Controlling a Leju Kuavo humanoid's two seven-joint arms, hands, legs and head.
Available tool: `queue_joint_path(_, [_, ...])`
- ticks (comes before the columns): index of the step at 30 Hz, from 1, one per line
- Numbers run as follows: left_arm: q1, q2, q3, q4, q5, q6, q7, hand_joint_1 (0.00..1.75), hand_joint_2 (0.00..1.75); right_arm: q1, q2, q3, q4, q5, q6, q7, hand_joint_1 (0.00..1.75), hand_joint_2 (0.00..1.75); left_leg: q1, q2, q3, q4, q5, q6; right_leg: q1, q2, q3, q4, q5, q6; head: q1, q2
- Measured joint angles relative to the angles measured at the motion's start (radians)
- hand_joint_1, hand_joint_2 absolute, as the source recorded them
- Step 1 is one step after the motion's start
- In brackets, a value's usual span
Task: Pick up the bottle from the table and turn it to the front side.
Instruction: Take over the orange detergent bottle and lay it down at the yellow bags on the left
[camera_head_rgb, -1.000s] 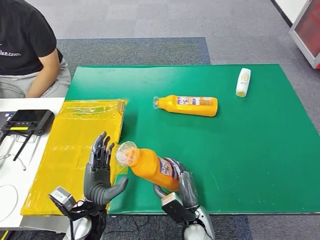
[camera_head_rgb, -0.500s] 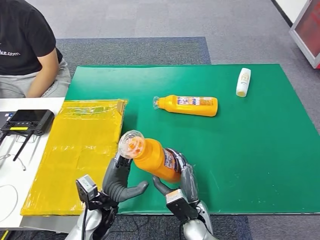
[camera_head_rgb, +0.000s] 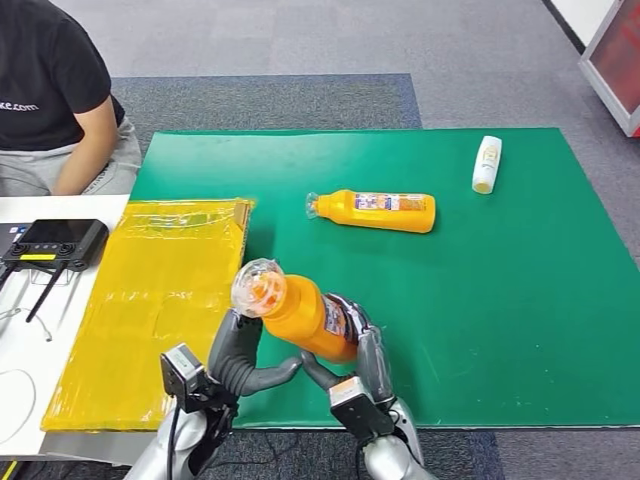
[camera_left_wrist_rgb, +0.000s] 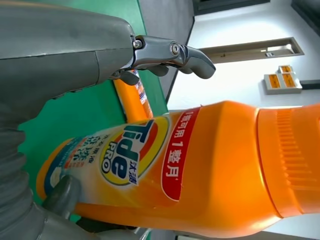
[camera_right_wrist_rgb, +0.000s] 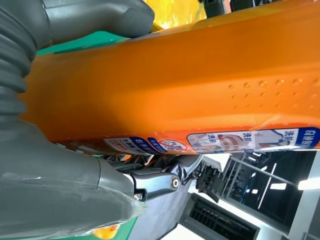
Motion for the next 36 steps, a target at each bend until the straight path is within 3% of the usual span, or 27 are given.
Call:
queue_joint_path(31, [-0.081,0.011,-0.047,0.048,0.011,-0.084,0.072,0.00,1.75,-0.003,0.006,0.033,0.025,0.023,-0.057,-0.005,1.75,1.75,0.000,0.000,0.000,0.000,0.000,0.000,0.000,0.000,0.000,0.000,0.000,0.000,0.000,0.000])
queue_joint_path(32, [-0.086,0.012,-0.049,0.049,0.002,-0.083,0.070,0.08,1.75,-0.003,0.006,0.033,0.025,0.022,-0.060,-0.005,1.75,1.75,0.000,0.000,0.000,0.000,0.000,0.000,0.000,0.000,-0.001,0.000,0.000,0.000,0.000,0.000])
queue_joint_path(33, [-0.092,0.013,-0.050,0.049,-0.007,-0.082,0.068,0.32,1.75,-0.003,0.006,0.033,0.025,0.021,-0.063,-0.005,1.75,1.75,0.000,0.000,0.000,0.000,0.000,0.000,0.000,0.000,0.000,0.000,0.000,0.000,0.000,0.000])
queue_joint_path(36, [-0.108,0.015,-0.055,0.049,-0.024,-0.080,0.064,1.49,1.75,-0.003,0.007,0.032,0.025,0.014,-0.069,-0.007,1.75,1.75,0.000,0.000,0.000,0.000,0.000,0.000,0.000,0.000,-0.001,0.000,0.000,0.000,0.000,0.000])
